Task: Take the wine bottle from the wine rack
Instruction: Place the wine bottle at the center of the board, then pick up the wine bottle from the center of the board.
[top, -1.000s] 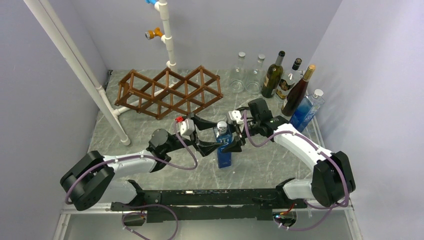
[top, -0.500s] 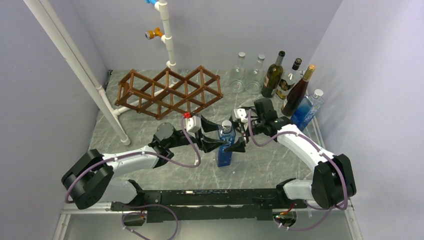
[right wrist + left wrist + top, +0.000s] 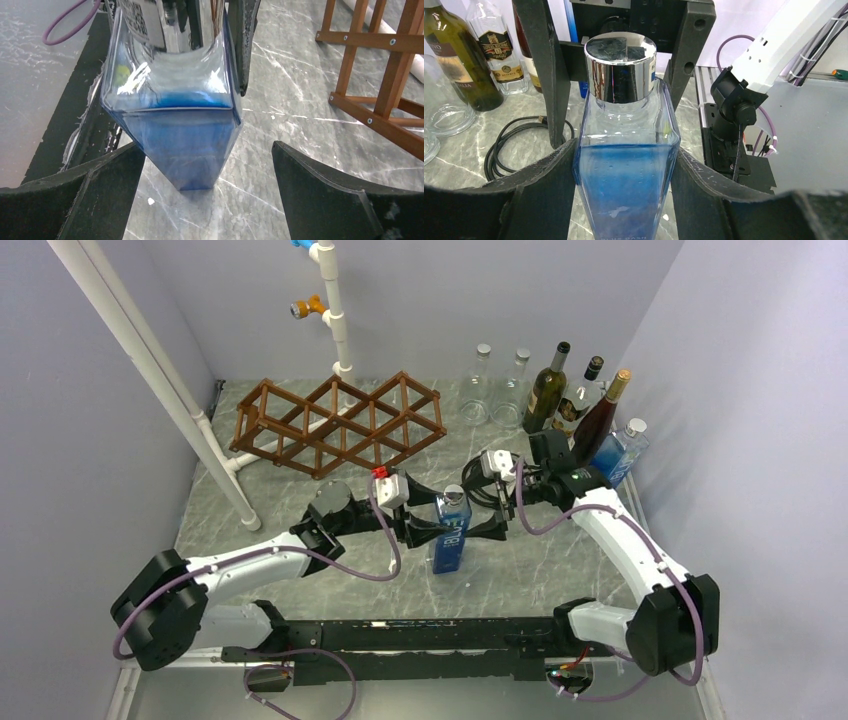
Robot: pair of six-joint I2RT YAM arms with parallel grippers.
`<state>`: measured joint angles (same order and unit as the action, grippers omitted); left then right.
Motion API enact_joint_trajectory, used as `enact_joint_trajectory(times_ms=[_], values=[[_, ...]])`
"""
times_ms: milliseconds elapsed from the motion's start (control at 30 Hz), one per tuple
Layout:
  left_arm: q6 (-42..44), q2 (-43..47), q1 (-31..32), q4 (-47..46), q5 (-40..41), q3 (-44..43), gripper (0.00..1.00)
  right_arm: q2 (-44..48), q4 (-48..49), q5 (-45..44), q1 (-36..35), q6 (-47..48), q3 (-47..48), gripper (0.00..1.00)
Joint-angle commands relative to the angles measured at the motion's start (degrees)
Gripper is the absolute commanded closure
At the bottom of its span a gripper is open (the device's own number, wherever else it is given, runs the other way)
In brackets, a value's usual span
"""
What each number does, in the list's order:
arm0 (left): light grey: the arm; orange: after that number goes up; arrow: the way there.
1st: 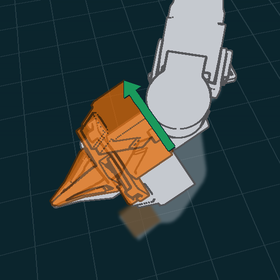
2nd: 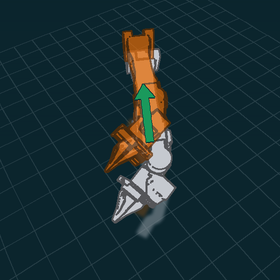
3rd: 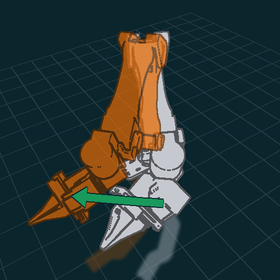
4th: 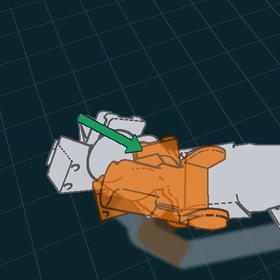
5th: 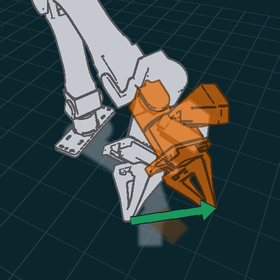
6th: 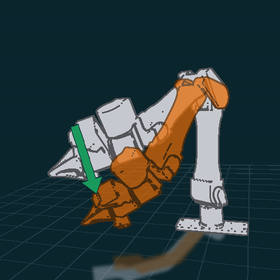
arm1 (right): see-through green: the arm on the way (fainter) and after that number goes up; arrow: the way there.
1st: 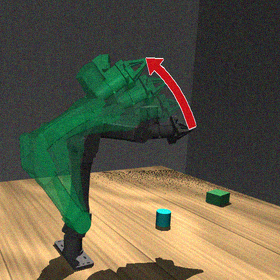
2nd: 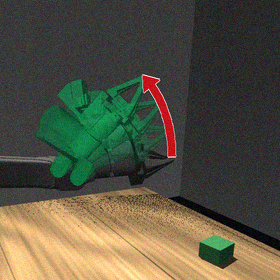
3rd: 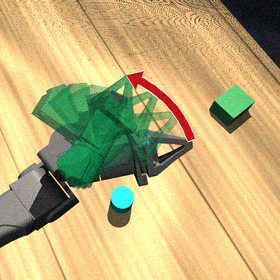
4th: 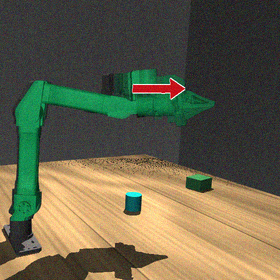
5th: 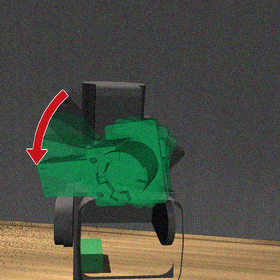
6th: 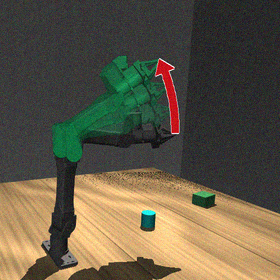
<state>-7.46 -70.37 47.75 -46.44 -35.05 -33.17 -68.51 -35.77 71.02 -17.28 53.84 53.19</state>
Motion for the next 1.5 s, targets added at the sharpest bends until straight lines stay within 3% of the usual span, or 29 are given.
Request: enact_joint_trajectory(times_ms=[0,167,467,700,800,967,1233,1433,1467], values=[[-0.9,3.1,0.9,1.4,-0.1,-2.8,0.37,0.6,-2.3,1.6,-0.9,-0.5,4.0,0.00],[-1.6,6.0,1.0,1.9,1.0,-1.3,0.18,-0.8,-7.3,-3.1,-4.8,0.1,7.9,0.00],[-0.3,13.3,1.0,9.1,3.9,-0.1,0.01,-3.5,-11.0,-6.7,-11.5,0.4,11.1,0.00],[2.1,22.0,1.0,27.2,11.6,-3.0,0.00,-5.2,-12.2,-6.9,-13.4,0.1,13.2,0.01],[2.4,25.5,1.0,32.3,16.0,-2.8,0.00,-5.4,-12.0,-6.4,-13.5,-0.1,13.2,0.06],[1.7,30.1,1.0,37.2,20.7,-1.3,0.00,-5.9,-14.2,-5.5,-13.5,2.9,14.0,0.22],[0.3,33.8,1.0,39.6,27.6,1.2,0.01,-6.7,-20.8,-4.9,-13.4,10.1,16.6,0.74],[-0.1,35.1,0.9,39.1,30.2,3.3,0.00,-8.3,-26.3,-5.3,-13.3,12.0,21.8,1.00],[-0.1,35.2,1.0,39.0,30.6,3.5,0.01,-8.4,-26.7,-5.3,-13.3,11.8,22.4,1.00]])
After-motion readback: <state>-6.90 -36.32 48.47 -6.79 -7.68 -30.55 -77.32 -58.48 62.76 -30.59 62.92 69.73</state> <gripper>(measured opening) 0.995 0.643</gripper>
